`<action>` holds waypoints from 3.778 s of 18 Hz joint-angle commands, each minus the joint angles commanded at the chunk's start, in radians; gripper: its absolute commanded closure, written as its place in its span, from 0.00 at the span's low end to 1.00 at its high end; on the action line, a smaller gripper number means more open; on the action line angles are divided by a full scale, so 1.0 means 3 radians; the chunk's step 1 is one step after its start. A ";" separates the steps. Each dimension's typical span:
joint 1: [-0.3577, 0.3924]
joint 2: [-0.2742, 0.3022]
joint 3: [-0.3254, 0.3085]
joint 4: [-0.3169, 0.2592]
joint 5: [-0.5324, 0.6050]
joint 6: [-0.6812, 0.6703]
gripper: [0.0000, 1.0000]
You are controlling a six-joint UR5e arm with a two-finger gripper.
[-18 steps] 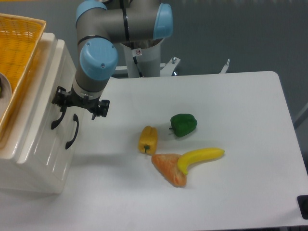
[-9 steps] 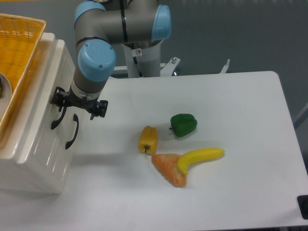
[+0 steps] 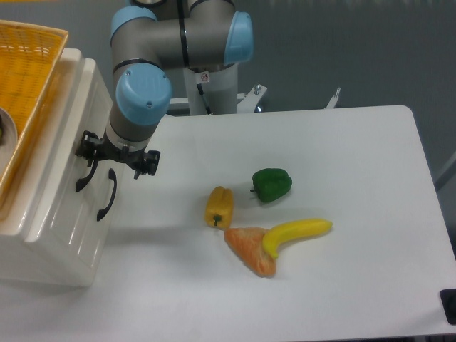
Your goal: Slide the top white drawer open
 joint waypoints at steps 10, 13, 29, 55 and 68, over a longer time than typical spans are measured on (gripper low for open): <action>-0.0036 -0.0005 0.0000 0.0000 0.0026 0.0000 0.00; -0.0036 -0.0026 0.0010 0.0005 0.0031 0.0000 0.00; -0.0026 -0.0061 0.0015 0.0015 0.0174 0.0015 0.00; 0.0092 -0.0102 0.0133 0.0020 0.0440 0.0281 0.00; 0.0230 -0.0092 0.0138 0.0031 0.0583 0.0613 0.00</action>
